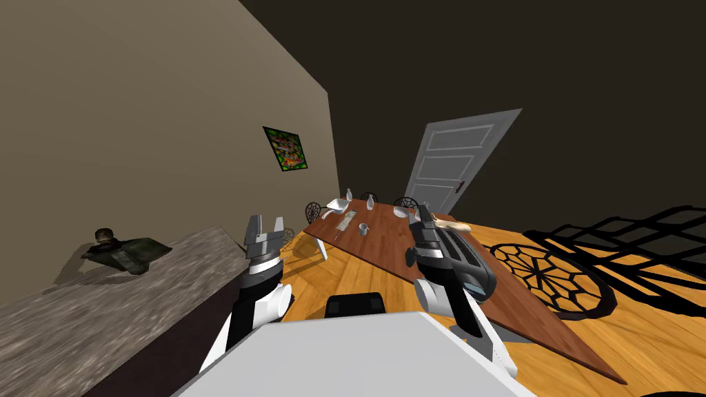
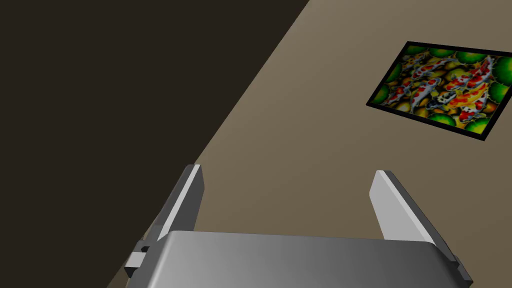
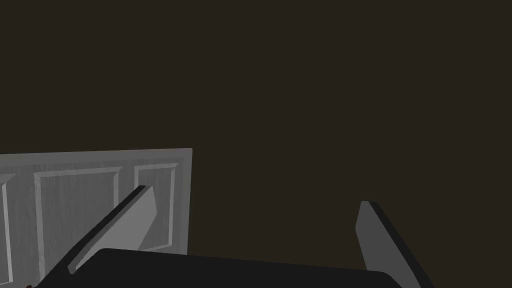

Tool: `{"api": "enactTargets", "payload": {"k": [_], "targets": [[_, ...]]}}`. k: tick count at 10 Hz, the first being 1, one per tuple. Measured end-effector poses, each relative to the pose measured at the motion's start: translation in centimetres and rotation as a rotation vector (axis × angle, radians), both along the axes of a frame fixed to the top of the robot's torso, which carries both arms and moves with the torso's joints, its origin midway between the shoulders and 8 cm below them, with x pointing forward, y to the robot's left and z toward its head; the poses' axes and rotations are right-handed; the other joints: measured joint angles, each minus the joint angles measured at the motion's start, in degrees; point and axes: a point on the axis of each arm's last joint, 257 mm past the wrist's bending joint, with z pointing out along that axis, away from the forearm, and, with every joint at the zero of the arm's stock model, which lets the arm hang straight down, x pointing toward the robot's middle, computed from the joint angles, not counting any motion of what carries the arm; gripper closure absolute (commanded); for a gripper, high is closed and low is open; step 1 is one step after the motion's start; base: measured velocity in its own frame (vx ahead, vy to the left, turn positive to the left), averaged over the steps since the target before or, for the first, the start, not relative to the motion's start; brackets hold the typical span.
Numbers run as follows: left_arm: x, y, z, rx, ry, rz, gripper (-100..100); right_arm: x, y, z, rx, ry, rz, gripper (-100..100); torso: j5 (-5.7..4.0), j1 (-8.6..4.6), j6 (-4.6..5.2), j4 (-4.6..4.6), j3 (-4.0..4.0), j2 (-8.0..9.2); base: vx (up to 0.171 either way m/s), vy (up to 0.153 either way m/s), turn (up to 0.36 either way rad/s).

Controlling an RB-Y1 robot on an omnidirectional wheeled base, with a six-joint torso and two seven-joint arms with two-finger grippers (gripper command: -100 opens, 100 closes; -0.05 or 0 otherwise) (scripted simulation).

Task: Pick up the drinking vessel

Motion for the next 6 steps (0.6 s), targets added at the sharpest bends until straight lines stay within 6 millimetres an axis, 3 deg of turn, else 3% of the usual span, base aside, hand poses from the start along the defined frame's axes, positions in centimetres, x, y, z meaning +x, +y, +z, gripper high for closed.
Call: {"api": "enactTargets", "payload": {"k": [6], "targets": [[0.0,0.0,0.0,0.000,0.000,0.000,0,2.6,1.6,-4.5,-0.225,0.158,-0.049,-100,-0.02,-0.10,-0.02,0.03,0.08,0.14,-0.048,-0.020,0.119]]}}
